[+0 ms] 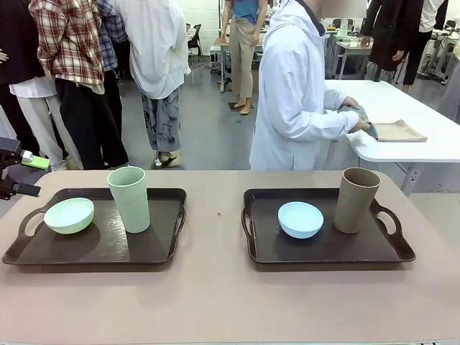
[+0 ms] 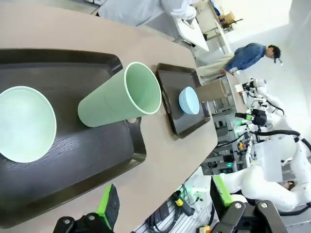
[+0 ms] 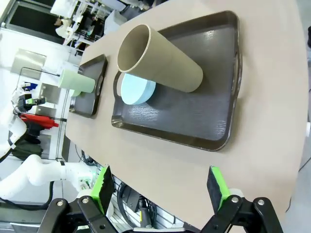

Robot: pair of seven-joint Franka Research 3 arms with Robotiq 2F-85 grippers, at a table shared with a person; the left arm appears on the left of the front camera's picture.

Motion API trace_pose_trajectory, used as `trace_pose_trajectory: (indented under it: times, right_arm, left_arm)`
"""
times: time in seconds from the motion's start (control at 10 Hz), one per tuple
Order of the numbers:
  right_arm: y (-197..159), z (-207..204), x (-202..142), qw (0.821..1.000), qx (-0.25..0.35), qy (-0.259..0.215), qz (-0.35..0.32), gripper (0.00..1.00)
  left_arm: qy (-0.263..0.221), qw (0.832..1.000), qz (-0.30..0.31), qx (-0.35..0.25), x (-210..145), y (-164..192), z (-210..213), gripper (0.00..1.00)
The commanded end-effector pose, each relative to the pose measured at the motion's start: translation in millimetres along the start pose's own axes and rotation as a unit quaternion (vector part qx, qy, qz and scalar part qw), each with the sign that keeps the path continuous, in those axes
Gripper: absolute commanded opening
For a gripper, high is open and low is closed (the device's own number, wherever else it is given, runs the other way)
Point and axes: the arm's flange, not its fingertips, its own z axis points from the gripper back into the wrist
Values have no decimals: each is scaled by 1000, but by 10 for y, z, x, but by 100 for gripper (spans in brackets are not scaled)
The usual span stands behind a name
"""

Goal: Set up a tray with a mat and arrange the tableware.
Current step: Pick up the Picnic Bowl and Reusable plastic cup from the Handle tray in front of the human's position and hold them in the air.

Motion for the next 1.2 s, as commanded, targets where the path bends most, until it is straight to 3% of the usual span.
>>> trace_pose_trajectory:
  times: [0.0, 0.1, 0.2, 1.1]
  right_arm:
    - [184, -304, -312, 1000, -2, -6, 10, 100]
    - [204, -310, -294, 1000, -5, 1, 18, 100]
    - [31, -23, 24, 1000, -2, 0, -1, 100]
    - [31, -23, 24, 1000, -2, 0, -1, 100]
  left_arm:
    - [-4, 1000, -18, 20, -22, -161, -32, 100]
    - [-4, 999, -28, 30, -3, -198, -73, 100]
    - [0, 1000, -7, 11, 12, -65, -16, 100]
    - [0, 1000, -7, 11, 12, -65, -16, 100]
